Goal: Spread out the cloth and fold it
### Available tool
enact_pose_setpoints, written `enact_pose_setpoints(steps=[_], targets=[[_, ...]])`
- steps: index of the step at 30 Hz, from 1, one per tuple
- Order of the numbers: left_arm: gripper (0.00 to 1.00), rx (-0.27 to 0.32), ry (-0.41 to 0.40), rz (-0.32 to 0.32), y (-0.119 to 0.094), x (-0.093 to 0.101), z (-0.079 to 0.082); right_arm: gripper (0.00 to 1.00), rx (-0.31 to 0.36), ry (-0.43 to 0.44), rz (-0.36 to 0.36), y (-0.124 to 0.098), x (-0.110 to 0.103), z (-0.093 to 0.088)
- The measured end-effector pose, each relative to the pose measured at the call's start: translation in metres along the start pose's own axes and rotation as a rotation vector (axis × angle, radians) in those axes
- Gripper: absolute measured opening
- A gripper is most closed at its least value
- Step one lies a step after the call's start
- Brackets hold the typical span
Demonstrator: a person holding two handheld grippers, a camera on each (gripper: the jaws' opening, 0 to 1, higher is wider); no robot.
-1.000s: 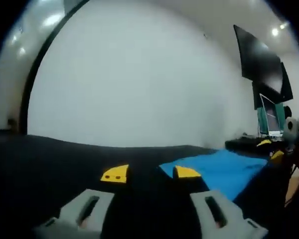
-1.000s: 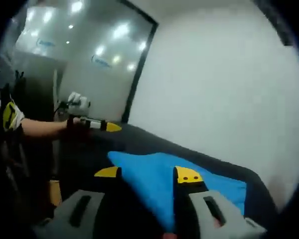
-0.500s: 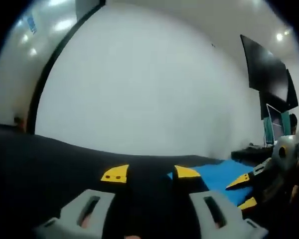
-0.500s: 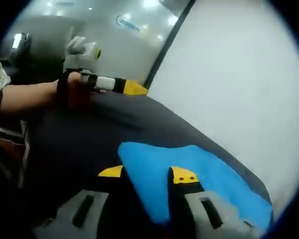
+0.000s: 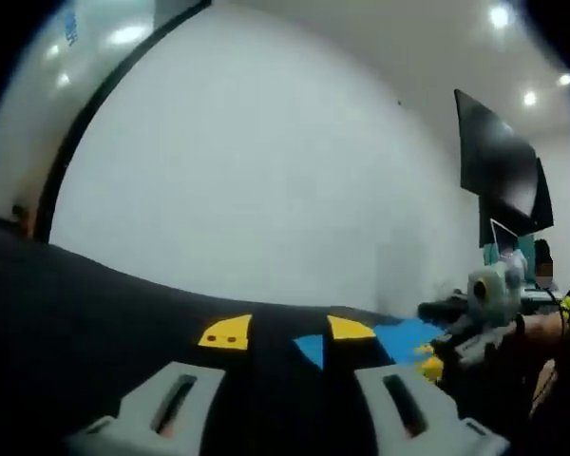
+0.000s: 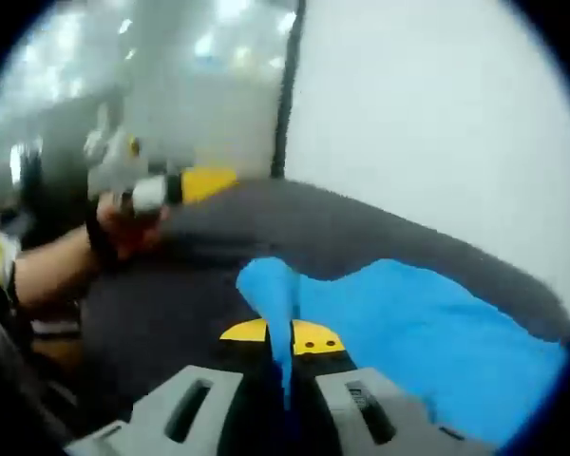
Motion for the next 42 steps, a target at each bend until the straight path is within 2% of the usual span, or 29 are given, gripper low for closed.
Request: enact_pose_setpoints(steps=[1, 3, 5, 6, 7, 8, 10, 12, 14, 15, 16, 17, 18, 19, 20, 22, 23, 24, 26, 27, 28, 30, 32, 33, 35, 37, 40, 42], targets=[[0.28, -0.048, 0.065, -0.054, 0.005, 0.01, -0.004, 0.04, 0.038, 0.04, 0.007, -0.003, 0.006, 0.006], [0.29, -0.148, 0.202, -0.142, 0.012, 0.031, -0.014, 0.04, 0.097, 0.067, 0.047, -0.012, 0.013, 0.019], [0.29, -0.195, 0.331, -0.2, 0.017, 0.046, -0.023, 0.04, 0.139, 0.106, 0.092, -0.022, 0.016, 0.031], [0.3, -0.208, 0.375, -0.226, 0.018, 0.051, -0.026, 0.04, 0.158, 0.111, 0.087, -0.027, 0.018, 0.034], [0.32, -0.22, 0.4, -0.26, 0.02, 0.055, -0.029, 0.04, 0.162, 0.117, 0.09, -0.032, 0.018, 0.036], [0.35, -0.229, 0.398, -0.272, 0.022, 0.057, -0.03, 0.04, 0.173, 0.161, 0.102, -0.034, 0.016, 0.037], [0.38, -0.242, 0.428, -0.277, 0.028, 0.059, -0.032, 0.04, 0.169, 0.2, 0.168, -0.039, 0.007, 0.035], [0.38, -0.218, 0.484, -0.243, 0.033, 0.058, -0.029, 0.04, 0.173, 0.198, 0.18, -0.043, 0.004, 0.036], [0.39, -0.2, 0.494, -0.253, 0.036, 0.059, -0.028, 0.04, 0.18, 0.184, 0.197, -0.051, -0.002, 0.037], [0.44, -0.176, 0.508, -0.27, 0.039, 0.061, -0.027, 0.04, 0.183, 0.178, 0.203, -0.056, -0.005, 0.038], [0.53, -0.149, 0.527, -0.299, 0.041, 0.063, -0.027, 0.04, 0.187, 0.164, 0.213, -0.06, -0.007, 0.039], [0.7, -0.126, 0.54, -0.342, 0.043, 0.067, -0.027, 0.04, 0.188, 0.154, 0.222, -0.065, -0.011, 0.041], [0.82, -0.1, 0.54, -0.378, 0.045, 0.069, -0.03, 0.04, 0.188, 0.131, 0.238, -0.07, -0.013, 0.042], [0.92, -0.073, 0.551, -0.416, 0.047, 0.074, -0.031, 0.04, 0.19, 0.122, 0.243, -0.075, -0.017, 0.045], [0.96, -0.051, 0.564, -0.451, 0.05, 0.078, -0.032, 0.04, 0.196, 0.104, 0.252, -0.081, -0.02, 0.047], [0.83, -0.095, 0.584, -0.461, 0.056, 0.079, -0.037, 0.04, 0.2, 0.092, 0.26, -0.087, -0.025, 0.05], [0.71, -0.159, 0.588, -0.466, 0.061, 0.078, -0.043, 0.04, 0.205, 0.086, 0.262, -0.091, -0.027, 0.051], [0.64, -0.204, 0.598, -0.464, 0.065, 0.076, -0.049, 0.04, 0.209, 0.077, 0.262, -0.094, -0.027, 0.052], [0.57, -0.289, 0.663, -0.468, 0.067, 0.077, -0.058, 0.04, 0.215, 0.064, 0.255, -0.101, -0.027, 0.054], [0.55, -0.305, 0.687, -0.474, 0.067, 0.078, -0.059, 0.04, 0.222, 0.063, 0.252, -0.105, -0.026, 0.055], [0.5, -0.256, 0.654, -0.505, 0.065, 0.083, -0.056, 0.04, 0.229, 0.055, 0.251, -0.11, -0.024, 0.055], [0.35, -0.233, 0.701, -0.494, 0.061, 0.086, -0.05, 0.04, 0.244, 0.052, 0.235, -0.117, -0.019, 0.056], [0.12, -0.236, 0.792, -0.424, 0.057, 0.087, -0.042, 0.04, 0.258, 0.04, 0.209, -0.12, -0.012, 0.056], [0.06, -0.268, 0.799, -0.418, 0.055, 0.087, -0.039, 0.04, 0.259, 0.043, 0.199, -0.121, -0.006, 0.056], [0.03, -0.321, 0.774, -0.449, 0.051, 0.089, -0.028, 0.04, 0.26, 0.046, 0.187, -0.124, 0.004, 0.059], [0.02, -0.327, 0.747, -0.476, 0.048, 0.092, -0.009, 0.04, 0.267, 0.025, 0.174, -0.13, 0.013, 0.068], [0.02, -0.33, 0.759, -0.465, 0.049, 0.093, 0.027, 0.04, 0.294, -0.054, 0.172, -0.139, 0.022, 0.089], [0.02, -0.31, 0.797, -0.447, 0.051, 0.097, 0.053, 0.04, 0.309, -0.131, 0.154, -0.145, 0.027, 0.109]])
Point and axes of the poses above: the point that each gripper's makers call its tool centre point, and the gripper's own axes: y roughly forward along the fingers, x roughly to its right, z roughly out of its top, the point moved 10 cm from there along -y, roughly backward along the fingers, and after that the axes turned 7 degrees about -y, right-handed, at the moved point
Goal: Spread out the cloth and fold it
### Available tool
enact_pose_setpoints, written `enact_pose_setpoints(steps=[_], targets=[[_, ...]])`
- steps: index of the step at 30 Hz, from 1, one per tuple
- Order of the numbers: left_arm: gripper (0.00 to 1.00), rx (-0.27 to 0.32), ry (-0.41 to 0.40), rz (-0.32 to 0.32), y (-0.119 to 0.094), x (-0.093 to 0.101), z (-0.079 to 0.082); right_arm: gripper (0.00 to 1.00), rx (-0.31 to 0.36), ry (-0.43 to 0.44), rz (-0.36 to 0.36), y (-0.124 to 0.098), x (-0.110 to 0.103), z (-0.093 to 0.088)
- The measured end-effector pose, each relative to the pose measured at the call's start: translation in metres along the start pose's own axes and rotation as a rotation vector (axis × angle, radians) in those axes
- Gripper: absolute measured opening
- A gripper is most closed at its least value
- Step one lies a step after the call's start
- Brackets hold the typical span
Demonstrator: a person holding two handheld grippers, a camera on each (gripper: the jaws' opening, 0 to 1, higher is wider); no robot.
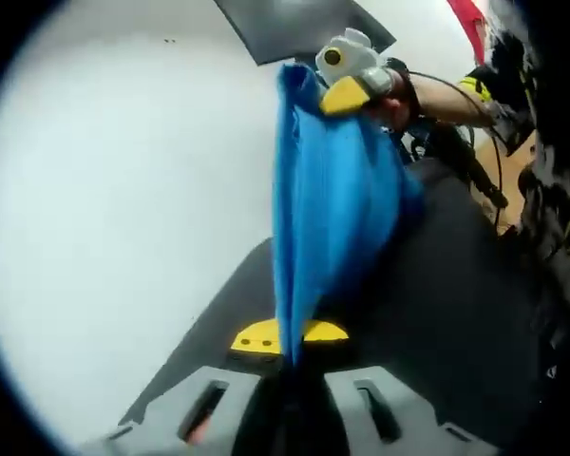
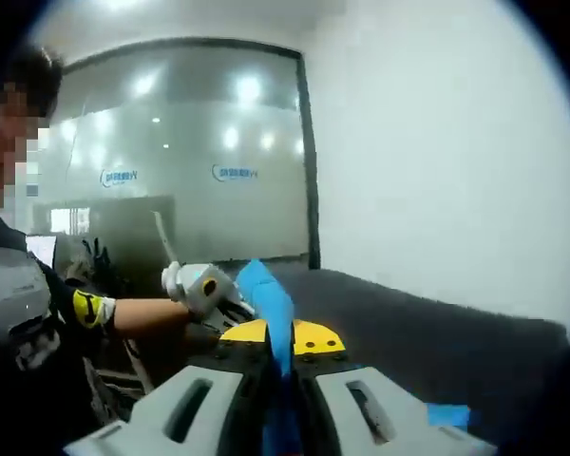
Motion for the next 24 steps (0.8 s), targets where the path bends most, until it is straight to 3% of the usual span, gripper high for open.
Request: enact_pose_setpoints(steps=[3, 6, 10, 12, 14, 16, 18, 19, 21, 22, 24], targets=[[0.01, 0.027, 0.011, 0.048, -0.014, -0.023, 0.034, 0.04, 0.035, -0.088, -0.016, -0.001, 0.008, 0.027], [0.01, 0.057, 0.006, 0.082, -0.027, -0.04, 0.062, 0.04, 0.076, -0.109, -0.021, -0.004, 0.015, 0.046], [0.01, 0.031, 0.018, 0.084, -0.04, -0.046, 0.094, 0.04, 0.115, -0.146, -0.007, -0.01, 0.017, 0.065], [0.01, 0.015, 0.089, 0.069, -0.049, -0.042, 0.116, 0.04, 0.157, -0.16, -0.007, -0.018, 0.017, 0.075], [0.01, 0.025, 0.219, 0.051, -0.055, -0.036, 0.134, 0.04, 0.173, -0.172, -0.018, -0.023, 0.021, 0.082], [0.01, -0.034, 0.23, 0.043, -0.054, -0.042, 0.14, 0.04, 0.22, -0.143, 0.005, -0.02, 0.029, 0.087], [0.0, -0.064, 0.209, 0.056, -0.046, -0.058, 0.143, 0.04, 0.214, -0.069, -0.012, -0.009, 0.044, 0.085], [0.0, -0.094, 0.192, 0.094, -0.042, -0.069, 0.142, 0.04, 0.205, -0.063, -0.024, -0.002, 0.052, 0.083], [0.0, -0.1, 0.168, 0.147, -0.031, -0.086, 0.146, 0.04, 0.191, -0.076, -0.05, 0.009, 0.074, 0.08], [0.0, -0.13, 0.15, 0.192, -0.027, -0.096, 0.151, 0.04, 0.184, -0.091, -0.062, 0.012, 0.086, 0.082], [0.0, -0.126, 0.139, 0.303, -0.024, -0.112, 0.169, 0.04, 0.225, -0.102, -0.082, 0.017, 0.105, 0.095]])
Point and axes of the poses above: the point that each gripper's makers call its tool centre point, and the gripper's own axes: y roughly forward along the fingers, x roughly to its right, z roughly out of its top, the point moved 10 cm from there along -y, roughly backward along the fingers, and after that the axes turned 7 degrees about -y, right-handed, at the moved point
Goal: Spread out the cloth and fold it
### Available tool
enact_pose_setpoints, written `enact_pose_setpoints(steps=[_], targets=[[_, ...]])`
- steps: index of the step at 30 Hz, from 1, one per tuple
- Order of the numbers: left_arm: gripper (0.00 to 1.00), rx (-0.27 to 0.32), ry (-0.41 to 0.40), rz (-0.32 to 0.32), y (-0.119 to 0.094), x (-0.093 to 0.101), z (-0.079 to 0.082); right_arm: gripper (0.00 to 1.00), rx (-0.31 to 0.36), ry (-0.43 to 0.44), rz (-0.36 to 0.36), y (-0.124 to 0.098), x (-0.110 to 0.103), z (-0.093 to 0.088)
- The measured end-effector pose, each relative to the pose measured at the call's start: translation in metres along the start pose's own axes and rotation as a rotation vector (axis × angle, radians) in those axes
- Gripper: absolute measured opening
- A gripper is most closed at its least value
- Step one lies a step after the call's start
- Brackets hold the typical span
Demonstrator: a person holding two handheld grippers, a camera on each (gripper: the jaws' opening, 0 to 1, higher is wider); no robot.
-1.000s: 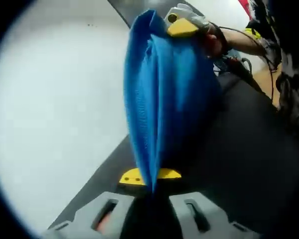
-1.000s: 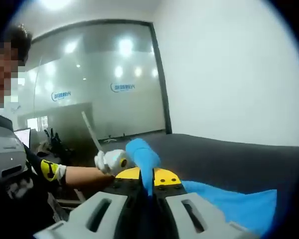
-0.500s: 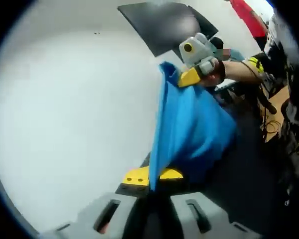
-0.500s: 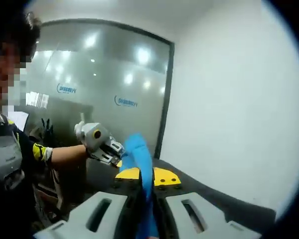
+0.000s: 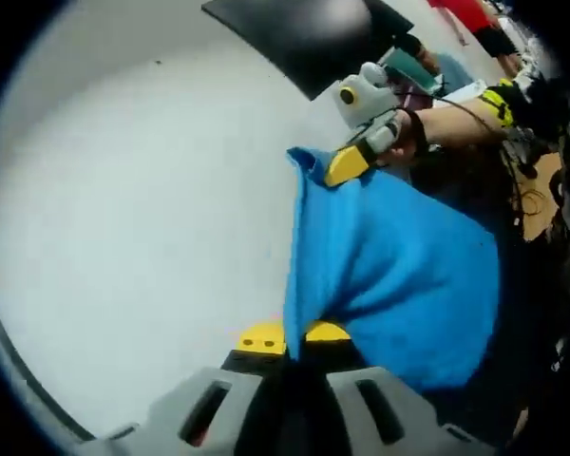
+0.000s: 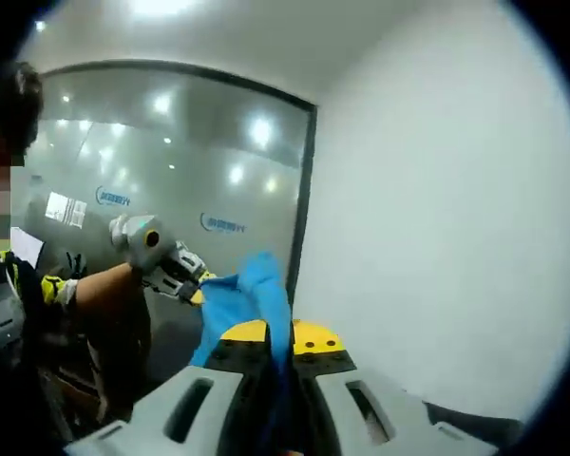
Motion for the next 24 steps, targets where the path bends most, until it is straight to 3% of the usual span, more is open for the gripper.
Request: enact_pose_setpoints(steps=[2, 3, 4, 5, 6, 7, 10, 12, 13, 14, 15, 16, 17, 19, 24], targets=[[0.0, 0.037, 0.063, 0.157, -0.006, -0.009, 0.029, 0.04, 0.102, -0.104, -0.016, 0.008, 0.012, 0.021], [0.0, 0.055, 0.093, 0.198, -0.009, -0.008, 0.036, 0.04, 0.142, -0.17, -0.018, 0.009, 0.013, 0.03], [0.0, 0.075, 0.175, 0.256, -0.017, 0.002, 0.046, 0.04, 0.161, -0.219, -0.015, 0.007, 0.011, 0.034], [0.0, 0.073, 0.242, 0.27, -0.02, 0.012, 0.046, 0.04, 0.159, -0.248, -0.009, 0.002, 0.006, 0.034], [0.0, 0.075, 0.385, 0.248, -0.026, 0.036, 0.041, 0.04, 0.137, -0.231, -0.009, -0.007, -0.002, 0.027], [0.0, 0.053, 0.4, 0.235, -0.027, 0.055, 0.028, 0.04, 0.1, -0.247, 0.003, -0.021, -0.013, 0.012], [0.0, 0.032, 0.305, 0.061, -0.03, 0.13, -0.022, 0.04, -0.063, -0.236, 0.014, -0.078, -0.063, -0.053], [0.0, -0.018, 0.243, -0.088, -0.031, 0.192, -0.067, 0.04, -0.146, -0.229, 0.06, -0.131, -0.113, -0.113], [0.0, -0.057, 0.256, -0.159, -0.033, 0.221, -0.088, 0.04, -0.177, -0.201, 0.066, -0.145, -0.124, -0.128], [0.0, -0.066, 0.24, -0.231, -0.035, 0.246, -0.107, 0.04, -0.203, -0.105, 0.068, -0.161, -0.14, -0.144], [0.0, -0.083, 0.187, -0.305, -0.037, 0.266, -0.122, 0.04, -0.251, -0.069, 0.085, -0.174, -0.152, -0.158], [0.0, -0.117, 0.15, -0.358, -0.039, 0.279, -0.135, 0.04, -0.326, -0.053, 0.073, -0.184, -0.161, -0.171], [0.0, -0.094, 0.093, -0.389, -0.041, 0.287, -0.14, 0.04, -0.349, -0.047, 0.083, -0.189, -0.17, -0.178], [0.0, -0.084, 0.036, -0.383, -0.042, 0.288, -0.145, 0.04, -0.389, -0.088, 0.099, -0.193, -0.182, -0.181], [0.0, -0.056, -0.009, -0.379, -0.046, 0.279, -0.145, 0.04, -0.399, -0.132, 0.098, -0.194, -0.18, -0.174]])
Point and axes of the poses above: the point that each gripper's makers call its tool centre point, and the gripper's own axes: y roughly forward along the fingers, x roughly to its right, z roughly out of its top, the point moved 10 cm from there along -y, roughly backward along the fingers, and after that the axes turned 7 degrees about -y, right-handed, at the moved point
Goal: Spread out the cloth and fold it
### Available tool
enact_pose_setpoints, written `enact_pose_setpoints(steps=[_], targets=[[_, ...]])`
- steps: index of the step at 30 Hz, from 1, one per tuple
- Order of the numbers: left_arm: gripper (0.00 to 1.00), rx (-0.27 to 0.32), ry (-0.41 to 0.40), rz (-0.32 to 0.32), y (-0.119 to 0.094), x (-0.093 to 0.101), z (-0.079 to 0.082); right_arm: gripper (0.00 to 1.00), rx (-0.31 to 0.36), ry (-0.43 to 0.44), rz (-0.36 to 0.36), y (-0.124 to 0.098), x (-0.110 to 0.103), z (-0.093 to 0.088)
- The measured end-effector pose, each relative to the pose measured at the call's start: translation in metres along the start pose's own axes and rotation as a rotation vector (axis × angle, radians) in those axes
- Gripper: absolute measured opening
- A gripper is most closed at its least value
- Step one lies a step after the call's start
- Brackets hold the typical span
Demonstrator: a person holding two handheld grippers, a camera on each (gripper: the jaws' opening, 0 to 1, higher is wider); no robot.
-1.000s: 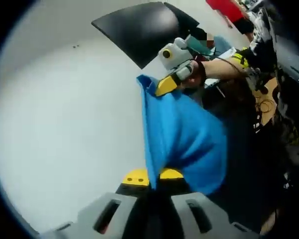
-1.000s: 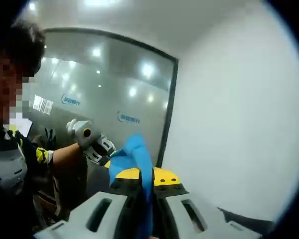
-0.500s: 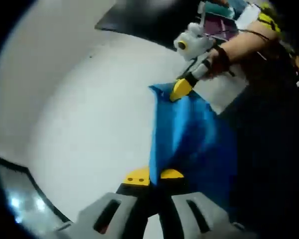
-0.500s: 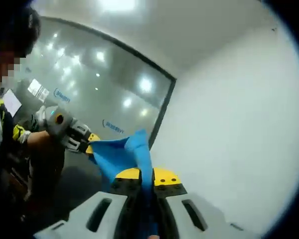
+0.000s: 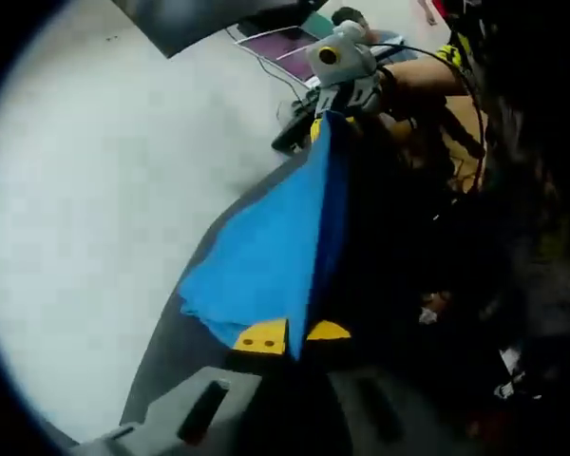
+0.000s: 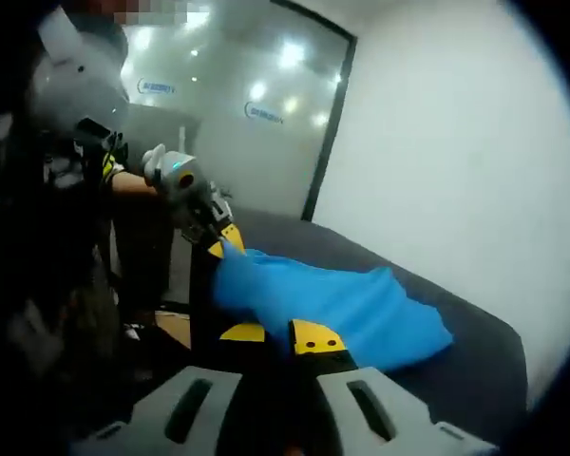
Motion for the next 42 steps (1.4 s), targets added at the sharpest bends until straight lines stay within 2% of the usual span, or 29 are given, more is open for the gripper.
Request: enact_pose_setpoints(steps=[2, 4, 5, 6, 7, 9, 11, 13, 14, 16, 20, 23, 26, 31, 34, 35, 37, 39, 42], targets=[[0.02, 0.004, -0.007, -0.013, -0.005, 0.001, -0.003, 0.05, -0.004, 0.009, -0.001, 0.0, 0.0, 0.0], [0.06, 0.017, -0.001, -0.034, -0.01, 0.002, -0.008, 0.11, 0.012, 0.01, -0.018, -0.002, -0.002, 0.0], [0.08, 0.034, -0.006, -0.031, -0.013, 0.001, -0.011, 0.15, 0.048, 0.063, -0.034, -0.002, -0.004, 0.001], [0.11, 0.062, -0.045, -0.023, -0.015, 0.0, -0.014, 0.18, 0.083, 0.144, -0.028, -0.003, -0.007, 0.003], [0.12, 0.063, -0.061, -0.024, -0.017, -0.001, -0.016, 0.19, 0.12, 0.201, -0.016, -0.004, -0.01, 0.004], [0.16, 0.065, -0.102, -0.021, -0.021, -0.006, -0.026, 0.22, 0.162, 0.231, -0.013, -0.007, -0.018, 0.005], [0.19, 0.062, -0.095, -0.018, -0.024, -0.01, -0.035, 0.22, 0.131, 0.208, -0.007, -0.009, -0.026, 0.004], [0.22, 0.093, -0.064, -0.007, -0.025, -0.014, -0.039, 0.24, 0.062, 0.15, -0.014, -0.012, -0.031, 0.001], [0.22, 0.129, -0.044, -0.026, -0.025, -0.014, -0.038, 0.25, 0.024, 0.105, -0.019, -0.013, -0.034, 0.0], [0.22, 0.145, -0.015, -0.037, -0.025, -0.013, -0.04, 0.25, -0.045, 0.026, -0.017, -0.016, -0.042, -0.002], [0.21, 0.2, 0.036, -0.05, -0.024, -0.013, -0.043, 0.26, -0.114, -0.122, 0.009, -0.02, -0.059, 0.002], [0.21, 0.233, 0.023, -0.064, -0.022, -0.016, -0.046, 0.24, -0.085, -0.129, -0.002, -0.021, -0.063, 0.005], [0.2, 0.232, 0.037, -0.082, -0.021, -0.015, -0.043, 0.24, -0.086, -0.16, 0.015, -0.022, -0.066, 0.004], [0.17, 0.215, 0.122, -0.106, -0.019, -0.011, -0.038, 0.23, -0.087, -0.234, 0.029, -0.017, -0.069, 0.003], [0.13, 0.222, 0.13, -0.119, -0.015, -0.01, -0.038, 0.2, -0.108, -0.249, -0.026, -0.009, -0.064, 0.0], [0.11, 0.221, 0.123, -0.128, -0.013, -0.01, -0.037, 0.16, -0.09, -0.275, -0.041, -0.008, -0.063, 0.0], [0.04, 0.195, 0.084, -0.161, -0.011, -0.007, -0.039, 0.02, -0.096, -0.238, -0.046, -0.01, -0.062, -0.005], [0.03, 0.197, 0.065, -0.155, -0.011, -0.01, -0.037, 0.0, -0.06, -0.178, -0.064, -0.011, -0.061, -0.003], [0.02, 0.184, 0.031, -0.154, -0.012, -0.013, -0.034, 0.0, -0.031, -0.164, -0.082, -0.016, -0.059, 0.004]])
Point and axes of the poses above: the point that each gripper's makers call its tool centre point, and the gripper's own axes: y roughly forward along the fingers, x roughly to its right, z roughly out of its top, the point moved 10 cm from there along -y, roughly backward along the fingers, and after that the axes turned 7 degrees about -y, right-handed, at the moved point
